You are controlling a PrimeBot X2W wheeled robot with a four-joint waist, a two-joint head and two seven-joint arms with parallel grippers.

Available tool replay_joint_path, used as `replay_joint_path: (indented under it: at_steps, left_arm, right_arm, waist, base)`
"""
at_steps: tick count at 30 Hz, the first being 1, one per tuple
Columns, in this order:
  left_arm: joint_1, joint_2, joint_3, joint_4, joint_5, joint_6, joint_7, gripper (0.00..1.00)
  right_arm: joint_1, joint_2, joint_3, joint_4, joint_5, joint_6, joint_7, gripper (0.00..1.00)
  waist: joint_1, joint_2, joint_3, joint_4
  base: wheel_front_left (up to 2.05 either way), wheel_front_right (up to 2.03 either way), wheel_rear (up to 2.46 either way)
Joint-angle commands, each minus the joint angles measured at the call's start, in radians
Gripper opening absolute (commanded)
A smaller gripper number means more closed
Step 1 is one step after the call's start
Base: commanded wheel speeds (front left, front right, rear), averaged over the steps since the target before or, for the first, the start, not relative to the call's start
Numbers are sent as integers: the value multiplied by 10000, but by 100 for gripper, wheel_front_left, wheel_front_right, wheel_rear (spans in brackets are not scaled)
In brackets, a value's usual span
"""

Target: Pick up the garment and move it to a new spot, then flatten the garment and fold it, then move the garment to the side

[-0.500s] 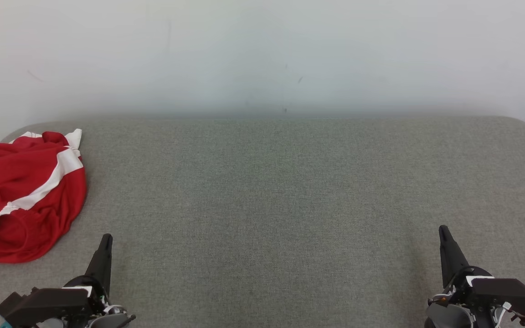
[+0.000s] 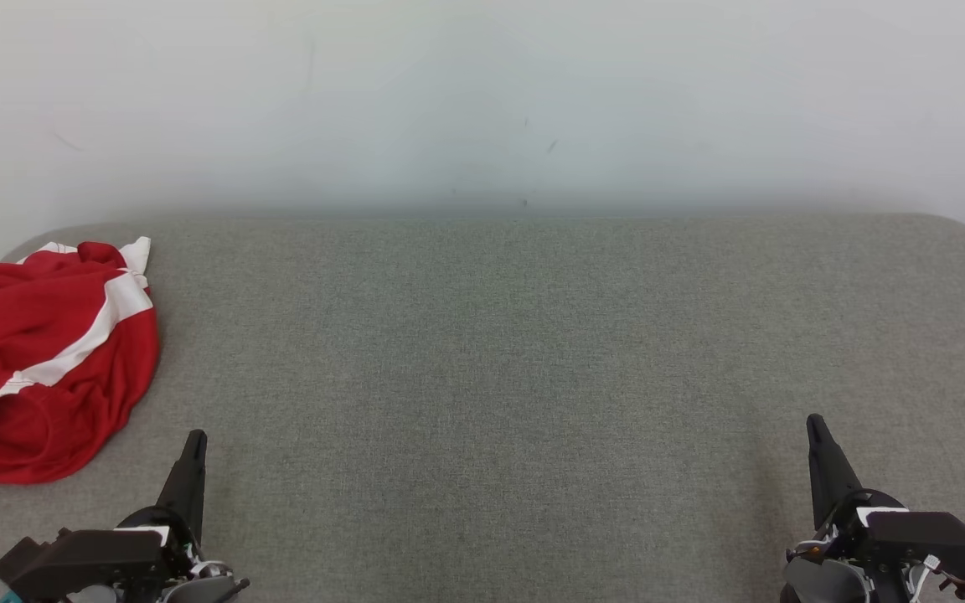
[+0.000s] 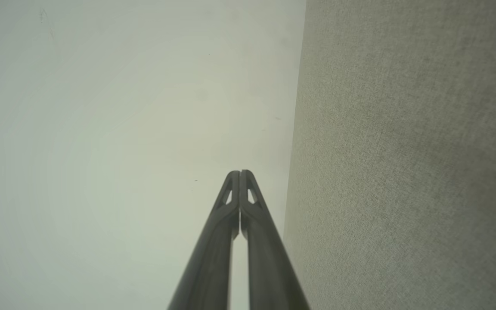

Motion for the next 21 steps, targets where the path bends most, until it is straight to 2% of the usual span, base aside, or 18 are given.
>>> replay_joint_path:
  at_steps: [1,16,17,21]
  left_arm:
    - [-135,-13,32,27,-27,-28,-1,0]
    - [-135,-13,32,27,-26,-28,-1,0]
    - [25,-2,-8,24,2,2,-2,100]
    - [297,-56,-61,237,34,6,-56,100]
  right_arm:
    - [-102,-13,-10,-59,1,12,3,0]
    - [-102,-13,-10,-59,1,12,3,0]
    - [37,6,3,43,-3,0,-1,100]
    - [260,32,66,252,-19,-17,-29,100]
  waist:
    - [0,-1,0,0]
    - [0,-1,0,0]
    - [0,-1,0,0]
    - [0,-1,-8,-2]
  base:
    - [0,0,0]
    - [0,0,0]
    - [0,0,0]
    - [0,0,0]
